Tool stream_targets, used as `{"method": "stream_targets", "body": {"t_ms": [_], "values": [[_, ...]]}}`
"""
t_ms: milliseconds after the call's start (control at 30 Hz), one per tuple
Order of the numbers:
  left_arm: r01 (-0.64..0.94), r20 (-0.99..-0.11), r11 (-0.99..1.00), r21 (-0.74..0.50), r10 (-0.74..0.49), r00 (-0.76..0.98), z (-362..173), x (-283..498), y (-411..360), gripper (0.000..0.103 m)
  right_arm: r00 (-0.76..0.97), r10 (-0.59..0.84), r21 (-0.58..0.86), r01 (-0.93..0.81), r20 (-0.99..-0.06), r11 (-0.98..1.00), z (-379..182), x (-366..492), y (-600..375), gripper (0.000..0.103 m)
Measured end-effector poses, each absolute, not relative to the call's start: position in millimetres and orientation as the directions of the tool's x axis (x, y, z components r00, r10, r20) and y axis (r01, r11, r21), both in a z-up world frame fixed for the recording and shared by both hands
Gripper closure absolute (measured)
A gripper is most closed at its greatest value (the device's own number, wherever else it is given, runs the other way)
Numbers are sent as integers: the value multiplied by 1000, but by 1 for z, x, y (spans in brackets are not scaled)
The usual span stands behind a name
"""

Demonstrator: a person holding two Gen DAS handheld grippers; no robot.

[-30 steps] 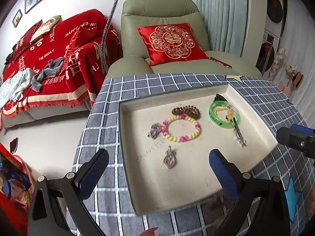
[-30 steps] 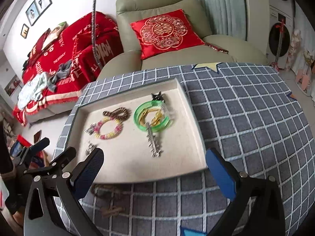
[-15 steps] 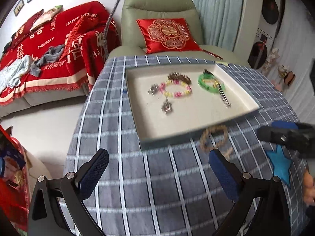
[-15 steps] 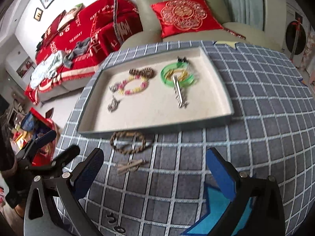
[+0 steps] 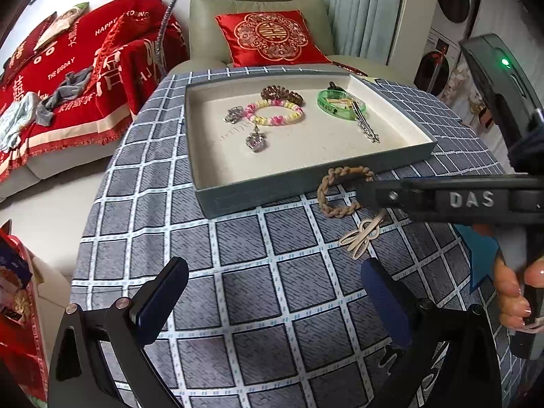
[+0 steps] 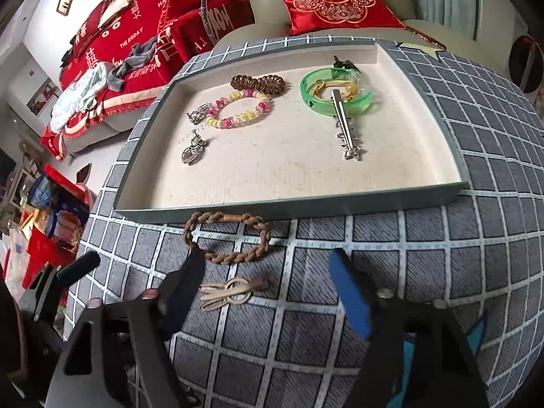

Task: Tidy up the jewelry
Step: 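Grasp the beige hair clip with the left tool while the right tool grasps the brown braided bracelet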

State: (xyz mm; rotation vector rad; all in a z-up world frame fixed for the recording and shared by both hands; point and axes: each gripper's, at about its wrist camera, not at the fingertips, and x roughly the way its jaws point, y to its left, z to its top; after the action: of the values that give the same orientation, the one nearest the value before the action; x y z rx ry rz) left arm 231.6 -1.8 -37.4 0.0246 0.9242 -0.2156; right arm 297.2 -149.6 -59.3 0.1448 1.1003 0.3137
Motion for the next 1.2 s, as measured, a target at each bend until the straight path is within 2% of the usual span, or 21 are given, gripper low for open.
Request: {"method": "stream_targets", "body": {"t_ms": [67, 200, 300, 367, 467, 533, 600, 800, 867, 1133, 1200], "values": [[206, -798, 976, -75, -182, 574, -40, 234, -4, 0, 409, 333, 284, -177, -850, 942, -62, 301, -149, 38], [237, -805, 968, -78, -201, 557, -44, 238, -12, 0, 417, 337, 285, -182, -844, 941, -63, 305, -148, 46], [273, -809, 959, -73, -217, 546, -46, 240, -21, 0, 423, 327, 272, -186, -845, 944, -64, 306, -146, 62], [293, -809, 954, -66, -223, 545, -46, 241, -26, 0, 421, 328, 270, -193, -846, 943, -64, 306, -145, 81], [327, -817, 943, -56, -232, 529, -47, 244, -35, 3, 426, 331, 274, -191, -842, 943, -65, 305, -145, 89], [337, -819, 940, -55, -236, 523, -48, 247, -39, 4, 430, 333, 281, -183, -839, 942, -65, 305, -148, 92], [349, -824, 935, -58, -242, 512, -49, 249, -43, 12, 435, 334, 287, -172, -836, 942, -64, 305, -152, 95], [397, -827, 916, -59, -268, 494, -50, 255, -60, 12, 445, 337, 304, -145, -830, 941, -62, 304, -167, 95], [400, -826, 915, -50, -264, 499, -49, 255, -63, 19, 436, 350, 311, -159, -829, 937, -62, 304, -168, 95], [380, -828, 924, -48, -250, 502, -46, 250, -51, 19, 424, 340, 274, -211, -840, 938, -60, 307, -156, 94], [377, -830, 925, -47, -246, 500, -46, 250, -47, 19, 418, 337, 267, -218, -844, 939, -60, 307, -154, 91]]}}
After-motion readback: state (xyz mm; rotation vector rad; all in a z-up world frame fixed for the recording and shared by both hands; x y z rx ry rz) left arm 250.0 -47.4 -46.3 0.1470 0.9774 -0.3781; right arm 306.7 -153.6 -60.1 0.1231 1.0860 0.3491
